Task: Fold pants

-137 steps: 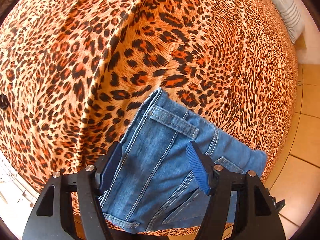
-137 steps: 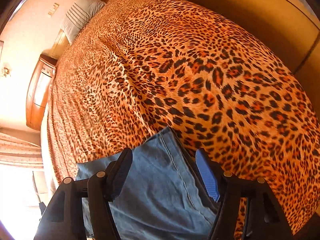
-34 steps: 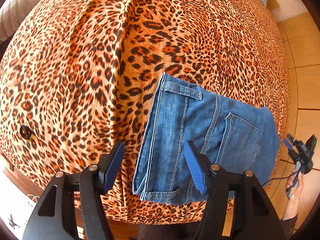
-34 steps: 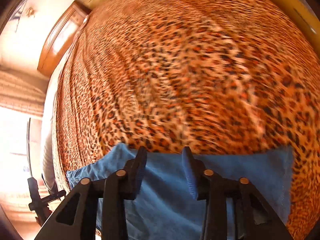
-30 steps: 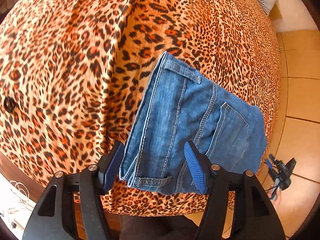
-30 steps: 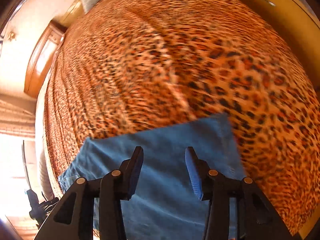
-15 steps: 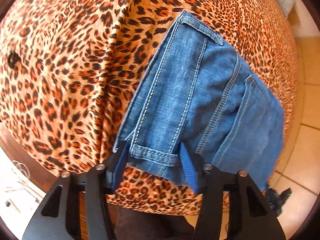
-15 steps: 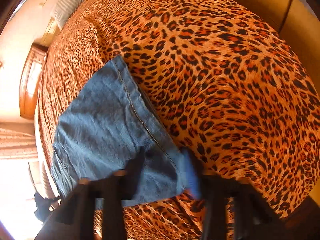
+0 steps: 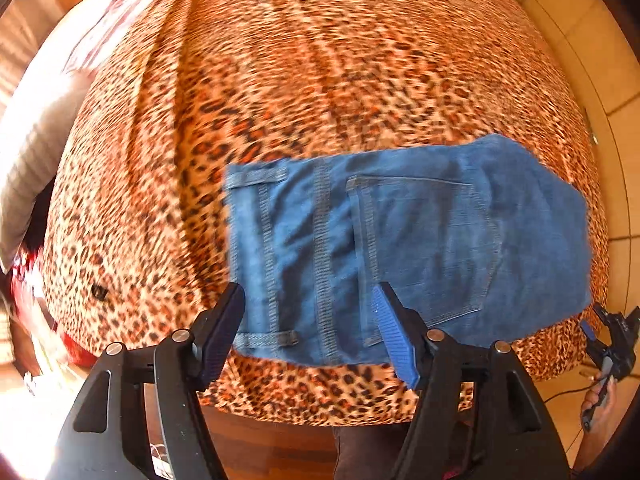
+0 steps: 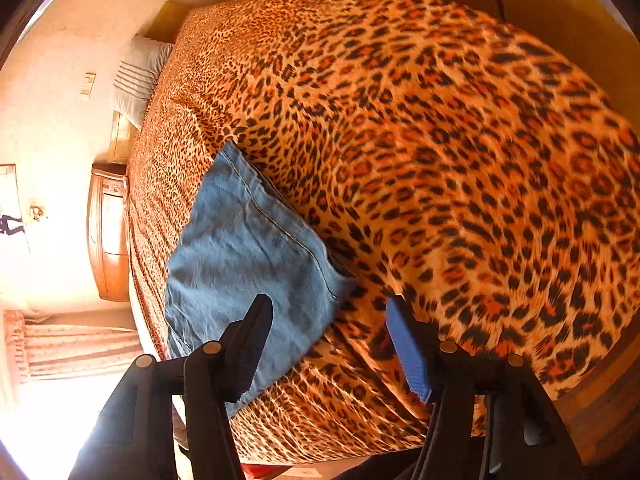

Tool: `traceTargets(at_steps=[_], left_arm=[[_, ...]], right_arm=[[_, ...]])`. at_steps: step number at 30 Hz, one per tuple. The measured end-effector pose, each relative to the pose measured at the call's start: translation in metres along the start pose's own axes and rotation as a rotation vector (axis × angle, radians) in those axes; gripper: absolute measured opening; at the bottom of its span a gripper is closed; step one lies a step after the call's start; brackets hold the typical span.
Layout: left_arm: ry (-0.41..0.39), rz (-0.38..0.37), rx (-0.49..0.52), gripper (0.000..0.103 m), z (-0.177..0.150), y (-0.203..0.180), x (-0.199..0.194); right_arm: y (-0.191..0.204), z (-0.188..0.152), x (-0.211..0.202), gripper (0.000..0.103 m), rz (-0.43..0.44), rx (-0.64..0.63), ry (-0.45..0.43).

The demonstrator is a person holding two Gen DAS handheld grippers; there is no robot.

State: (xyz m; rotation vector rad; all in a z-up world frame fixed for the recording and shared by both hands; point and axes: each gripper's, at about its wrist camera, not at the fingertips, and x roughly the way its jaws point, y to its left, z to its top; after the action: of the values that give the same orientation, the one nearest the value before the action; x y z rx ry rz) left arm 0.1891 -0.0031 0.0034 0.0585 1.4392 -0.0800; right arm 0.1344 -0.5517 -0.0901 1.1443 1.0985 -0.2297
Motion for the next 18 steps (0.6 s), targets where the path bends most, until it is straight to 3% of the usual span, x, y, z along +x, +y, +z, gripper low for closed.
traceTargets(at_steps=[5, 7, 9, 12, 16, 18], left_arm=[[0.085, -0.119, 0.233, 0.066, 0.052, -0.129, 0.018], [0.121, -0.146, 0.340, 0.066, 0.068, -0.184, 0.027], [0.145, -0.143, 0.458, 0.066, 0.079, -0.244, 0.034], [0.177, -0.125, 0.615, 0.066, 0.092, -0.323, 0.046], [0.246, -0.148, 0.786, 0.067, 0.109, -0.409, 0.070], [0.257, -0.120, 0.866, 0.067, 0.115, -0.441, 0.083]], right_arm=[[-0.006, -0.009, 0.027, 0.062, 0.123, 0.092, -0.055], [0.006, -0.008, 0.034, 0.076, 0.137, 0.068, -0.083], [0.018, -0.009, 0.039, 0.081, 0.216, 0.042, -0.080], [0.024, -0.010, 0.048, 0.079, 0.227, 0.031, -0.075], [0.007, -0.018, 0.045, 0.079, 0.330, 0.081, -0.103], [0.001, -0.020, 0.046, 0.076, 0.355, 0.090, -0.109]])
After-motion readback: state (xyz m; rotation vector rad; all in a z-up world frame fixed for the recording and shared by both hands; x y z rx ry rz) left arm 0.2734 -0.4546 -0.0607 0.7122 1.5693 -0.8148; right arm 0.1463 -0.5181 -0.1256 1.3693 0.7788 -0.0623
